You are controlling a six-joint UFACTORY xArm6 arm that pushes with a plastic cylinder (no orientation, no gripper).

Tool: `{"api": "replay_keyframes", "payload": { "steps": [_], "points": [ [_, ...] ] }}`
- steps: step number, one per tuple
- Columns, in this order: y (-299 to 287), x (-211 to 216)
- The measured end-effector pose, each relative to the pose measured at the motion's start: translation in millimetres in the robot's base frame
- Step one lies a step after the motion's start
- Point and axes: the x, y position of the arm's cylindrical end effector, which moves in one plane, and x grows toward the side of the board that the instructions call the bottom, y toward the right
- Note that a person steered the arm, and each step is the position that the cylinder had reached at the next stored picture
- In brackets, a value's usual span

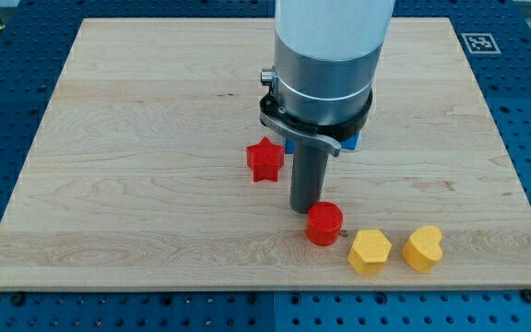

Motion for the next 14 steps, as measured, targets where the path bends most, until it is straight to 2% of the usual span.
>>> {"api": "replay_keyframes", "payload": {
  "steps": [1,2,4,6,8,10,14],
  "points": [
    [0,3],
    [0,-19],
    [1,11],
    [1,20],
    [3,-9],
    [17,25],
    [17,34]
  ]
}}
